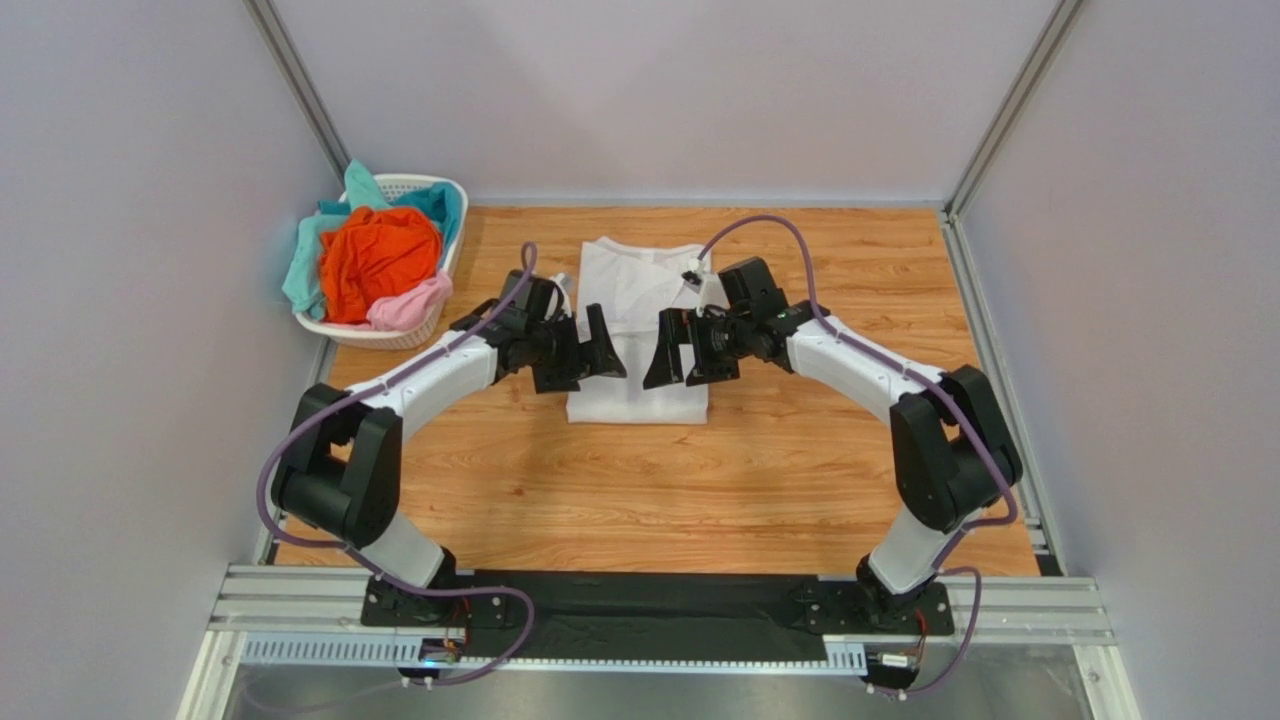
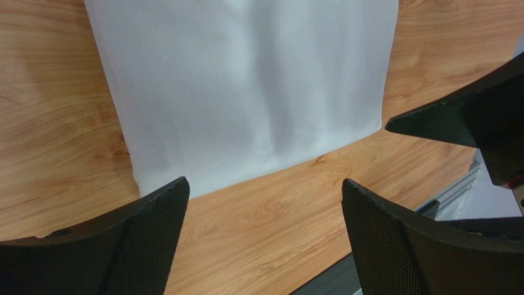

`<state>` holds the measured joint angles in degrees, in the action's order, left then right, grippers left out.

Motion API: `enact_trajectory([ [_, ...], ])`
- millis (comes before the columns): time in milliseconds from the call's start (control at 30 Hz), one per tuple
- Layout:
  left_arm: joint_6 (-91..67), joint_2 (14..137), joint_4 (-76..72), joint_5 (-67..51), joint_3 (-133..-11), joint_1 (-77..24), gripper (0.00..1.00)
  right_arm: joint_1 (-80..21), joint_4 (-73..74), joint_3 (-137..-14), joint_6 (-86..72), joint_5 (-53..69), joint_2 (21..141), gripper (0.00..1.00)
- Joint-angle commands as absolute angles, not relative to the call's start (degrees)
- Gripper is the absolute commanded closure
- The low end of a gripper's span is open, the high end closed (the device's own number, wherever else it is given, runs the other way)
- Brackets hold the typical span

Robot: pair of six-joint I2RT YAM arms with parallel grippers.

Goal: Fold and stack the t-shirts
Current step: Fold the tshirt

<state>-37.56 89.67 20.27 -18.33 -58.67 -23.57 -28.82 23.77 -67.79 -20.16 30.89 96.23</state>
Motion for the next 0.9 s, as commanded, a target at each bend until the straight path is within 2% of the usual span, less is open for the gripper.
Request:
enact_trajectory([
  [0, -40.0, 91.2, 13.9, -24.0, -57.0, -23.6, 0.00, -28.5, 17.1, -66.4, -23.7, 34.1, 99.6, 0.00],
  [300, -40.3, 94.1, 13.9, -22.7, -52.2, -23.6, 0.00, -28.5, 14.8, -60.5, -23.9, 31.2, 104.8, 0.00],
  [533, -40.0, 93.0, 16.0, -19.3, -48.3, -23.6, 0.00, -28.5, 15.9, -57.5, -22.7, 26.5, 103.0, 0.00],
  [867, -38.1, 78.9, 22.4, -14.8, -48.4, -23.6, 0.00, -28.6, 23.6, -58.7, -17.8, 20.6, 86.2, 0.00],
])
